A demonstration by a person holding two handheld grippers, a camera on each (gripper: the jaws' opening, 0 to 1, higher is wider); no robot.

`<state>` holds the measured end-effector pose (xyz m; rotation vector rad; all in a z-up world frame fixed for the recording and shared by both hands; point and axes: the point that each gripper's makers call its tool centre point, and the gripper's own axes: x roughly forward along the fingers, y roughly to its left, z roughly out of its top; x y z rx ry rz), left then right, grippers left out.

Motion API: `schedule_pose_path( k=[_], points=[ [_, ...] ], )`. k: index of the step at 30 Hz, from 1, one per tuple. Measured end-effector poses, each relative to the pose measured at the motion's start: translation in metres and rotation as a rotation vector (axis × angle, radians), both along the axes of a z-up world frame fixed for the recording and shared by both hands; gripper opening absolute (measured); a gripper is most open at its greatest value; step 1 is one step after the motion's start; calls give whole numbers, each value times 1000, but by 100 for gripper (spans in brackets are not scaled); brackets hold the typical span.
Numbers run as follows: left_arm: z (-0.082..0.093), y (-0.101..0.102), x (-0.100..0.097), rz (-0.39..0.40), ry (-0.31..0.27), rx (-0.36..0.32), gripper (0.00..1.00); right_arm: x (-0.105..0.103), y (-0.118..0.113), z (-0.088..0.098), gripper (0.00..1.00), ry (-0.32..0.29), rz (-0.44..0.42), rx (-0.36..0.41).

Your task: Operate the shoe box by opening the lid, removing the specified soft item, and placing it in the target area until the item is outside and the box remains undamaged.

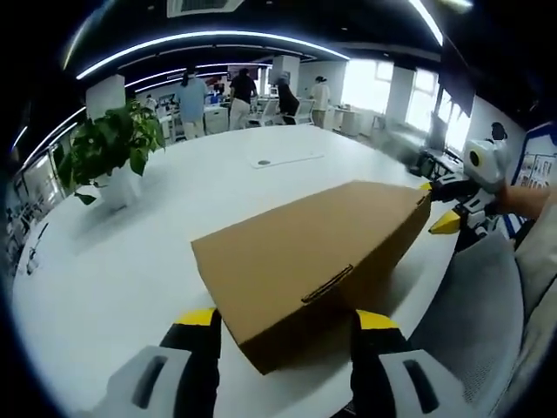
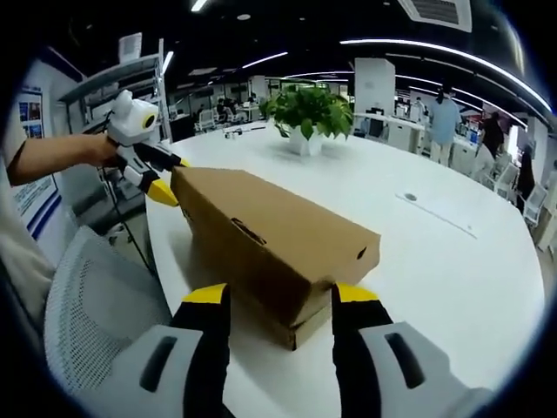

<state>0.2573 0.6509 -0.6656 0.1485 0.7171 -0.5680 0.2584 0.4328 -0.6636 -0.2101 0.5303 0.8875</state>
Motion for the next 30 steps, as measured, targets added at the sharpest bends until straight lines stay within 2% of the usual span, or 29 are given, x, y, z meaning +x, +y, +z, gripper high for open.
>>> schedule_pose_path(
  k=[8,30],
  points=[
    [12,2,5,-12,-30,14,58,7,0,17,43,-23,-13,23],
    [48,18,41,115,-162,2,38,38,1,56,41,-92,-29,68]
  ],
)
